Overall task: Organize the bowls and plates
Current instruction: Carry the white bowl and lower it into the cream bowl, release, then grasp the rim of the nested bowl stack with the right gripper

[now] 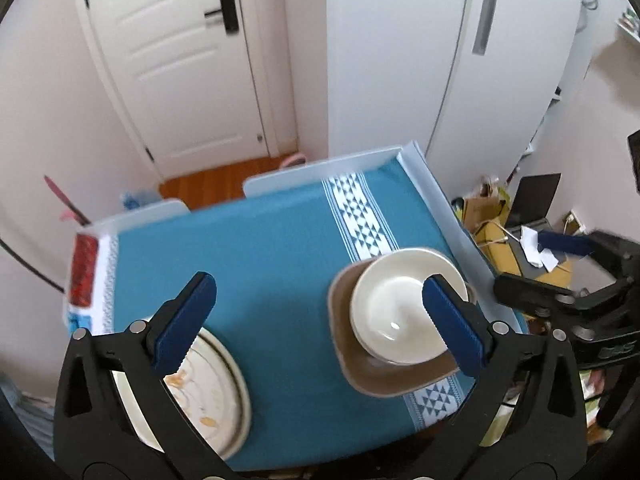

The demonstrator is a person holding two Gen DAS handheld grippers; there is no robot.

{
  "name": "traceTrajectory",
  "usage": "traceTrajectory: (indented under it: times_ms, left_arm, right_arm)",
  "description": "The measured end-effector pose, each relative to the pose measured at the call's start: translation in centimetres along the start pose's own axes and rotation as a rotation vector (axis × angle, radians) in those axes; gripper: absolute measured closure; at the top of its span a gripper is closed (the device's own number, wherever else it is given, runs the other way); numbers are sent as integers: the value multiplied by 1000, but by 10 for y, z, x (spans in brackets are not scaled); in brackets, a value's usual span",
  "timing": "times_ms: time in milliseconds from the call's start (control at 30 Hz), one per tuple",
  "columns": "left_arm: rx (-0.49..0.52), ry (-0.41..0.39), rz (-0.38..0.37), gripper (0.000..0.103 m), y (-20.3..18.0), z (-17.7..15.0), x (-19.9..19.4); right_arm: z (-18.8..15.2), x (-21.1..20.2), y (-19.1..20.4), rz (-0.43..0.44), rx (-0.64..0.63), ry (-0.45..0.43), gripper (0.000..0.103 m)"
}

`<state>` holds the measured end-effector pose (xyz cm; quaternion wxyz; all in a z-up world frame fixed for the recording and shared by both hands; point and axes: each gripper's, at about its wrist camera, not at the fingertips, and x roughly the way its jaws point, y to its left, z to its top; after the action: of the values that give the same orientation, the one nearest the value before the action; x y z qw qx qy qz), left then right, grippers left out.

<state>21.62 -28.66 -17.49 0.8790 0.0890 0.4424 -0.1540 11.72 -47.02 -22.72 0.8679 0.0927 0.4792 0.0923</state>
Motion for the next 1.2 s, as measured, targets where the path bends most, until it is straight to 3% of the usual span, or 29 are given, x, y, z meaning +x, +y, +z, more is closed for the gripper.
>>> traceTrajectory:
  times_ms: [133,333,467,700,867,967,1133,1200]
  left_arm:
    - [34,54,20,0,10,-6,-5]
    - [91,164,-1,0,16,-31,12]
    - [133,256,-32,0,11,-48,40]
    - [154,371,-62,0,11,-64,92]
    - [160,410,-103,2,6,-70,113]
    - [167,437,-127,9,1,-74,125]
    - [176,463,-163,22,-9,-82,143]
    - [183,460,-169,34,-12,-83,147]
  right_arm:
    - [-1,-23,3,-86,-70,-33,0]
    - [-19,-10,-12,-128,-34,106,0]
    - [-30,18,-17,-217,-75,211,0]
    - [-43,63,-26,-190,-132,337,1]
    - [-51,90,-25,-146,-186,430,32]
    - [-54,101,-24,-117,-199,451,39]
    - [-57,118,-25,-85,-193,471,41]
    - [-59,125,-24,-64,-198,473,46]
